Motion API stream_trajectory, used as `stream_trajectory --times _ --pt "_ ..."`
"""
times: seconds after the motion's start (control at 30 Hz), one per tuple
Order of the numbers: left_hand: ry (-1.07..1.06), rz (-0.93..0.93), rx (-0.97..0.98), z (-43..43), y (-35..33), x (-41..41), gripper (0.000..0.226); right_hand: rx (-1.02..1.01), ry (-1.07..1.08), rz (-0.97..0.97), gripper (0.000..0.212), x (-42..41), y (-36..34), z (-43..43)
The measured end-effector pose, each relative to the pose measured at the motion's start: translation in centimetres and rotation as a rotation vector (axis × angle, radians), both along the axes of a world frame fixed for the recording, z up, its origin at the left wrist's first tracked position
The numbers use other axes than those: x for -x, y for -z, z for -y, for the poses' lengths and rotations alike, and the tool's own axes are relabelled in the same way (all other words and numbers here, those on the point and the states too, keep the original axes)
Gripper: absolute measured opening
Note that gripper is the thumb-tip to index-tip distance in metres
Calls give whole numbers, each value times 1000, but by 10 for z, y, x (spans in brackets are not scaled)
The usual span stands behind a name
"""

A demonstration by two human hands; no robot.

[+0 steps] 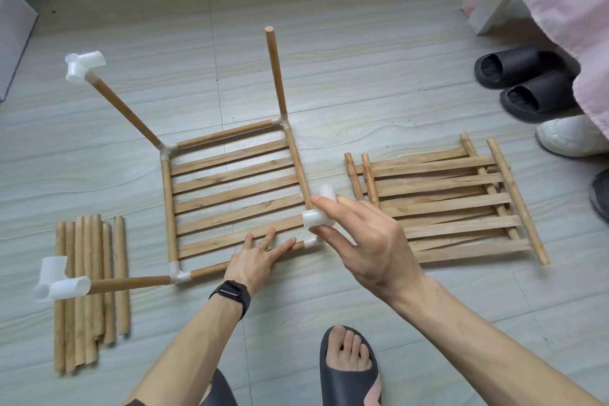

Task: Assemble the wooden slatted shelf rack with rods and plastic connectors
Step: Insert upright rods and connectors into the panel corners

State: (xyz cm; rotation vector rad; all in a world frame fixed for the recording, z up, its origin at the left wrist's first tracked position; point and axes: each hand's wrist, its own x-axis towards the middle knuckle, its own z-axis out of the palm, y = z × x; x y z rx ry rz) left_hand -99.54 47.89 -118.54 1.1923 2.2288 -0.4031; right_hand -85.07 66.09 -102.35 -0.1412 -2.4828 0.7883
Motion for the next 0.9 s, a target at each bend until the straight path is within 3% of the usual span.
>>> stream_trajectory --times 0.1,0.43,0.63,0.9 --pt "1 1 -2 0 0 0 88 -119 -78 13 29 3 -3 -10" --pt "11 -4 10 1 0 -1 87 -285 -238 -8 25 1 -5 -25" --pt "9 -5 14 0 1 2 85 -279 -114 -83 27 1 1 -18" --pt "-3 -13 25 1 4 0 86 -235 -169 -40 29 -1 0 -16"
